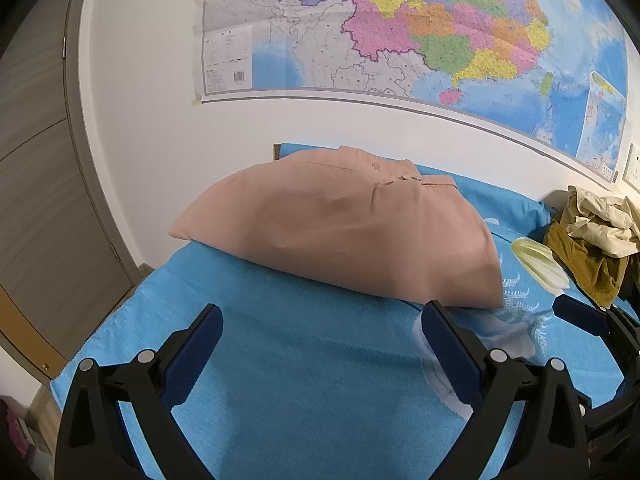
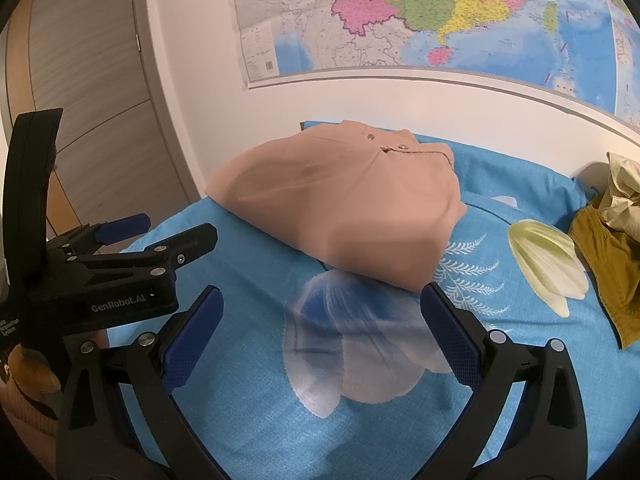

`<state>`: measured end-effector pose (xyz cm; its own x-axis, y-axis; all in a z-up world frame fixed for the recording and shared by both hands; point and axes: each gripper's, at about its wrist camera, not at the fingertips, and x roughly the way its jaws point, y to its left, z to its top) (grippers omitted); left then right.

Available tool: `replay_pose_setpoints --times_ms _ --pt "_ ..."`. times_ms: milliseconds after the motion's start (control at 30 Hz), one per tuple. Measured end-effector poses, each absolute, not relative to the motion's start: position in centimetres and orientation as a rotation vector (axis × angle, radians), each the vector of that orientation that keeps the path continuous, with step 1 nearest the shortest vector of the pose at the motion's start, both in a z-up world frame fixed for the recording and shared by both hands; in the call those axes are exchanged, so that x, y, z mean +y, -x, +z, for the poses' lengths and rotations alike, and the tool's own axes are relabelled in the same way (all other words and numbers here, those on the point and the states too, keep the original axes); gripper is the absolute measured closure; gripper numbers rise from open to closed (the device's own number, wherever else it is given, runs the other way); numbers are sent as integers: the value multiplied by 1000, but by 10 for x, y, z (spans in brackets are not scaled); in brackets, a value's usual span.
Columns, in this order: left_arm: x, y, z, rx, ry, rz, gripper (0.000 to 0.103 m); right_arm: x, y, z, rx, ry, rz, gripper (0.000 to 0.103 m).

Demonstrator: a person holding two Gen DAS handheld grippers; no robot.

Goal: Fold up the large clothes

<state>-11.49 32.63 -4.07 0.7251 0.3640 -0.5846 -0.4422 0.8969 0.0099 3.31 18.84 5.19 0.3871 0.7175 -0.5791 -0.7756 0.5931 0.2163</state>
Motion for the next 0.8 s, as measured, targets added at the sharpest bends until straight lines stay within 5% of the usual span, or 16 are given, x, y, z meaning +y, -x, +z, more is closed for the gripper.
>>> replay_pose_setpoints --times_ms 800 --pt "327 114 -44 623 145 455 7 187 -34 49 696 83 943 6"
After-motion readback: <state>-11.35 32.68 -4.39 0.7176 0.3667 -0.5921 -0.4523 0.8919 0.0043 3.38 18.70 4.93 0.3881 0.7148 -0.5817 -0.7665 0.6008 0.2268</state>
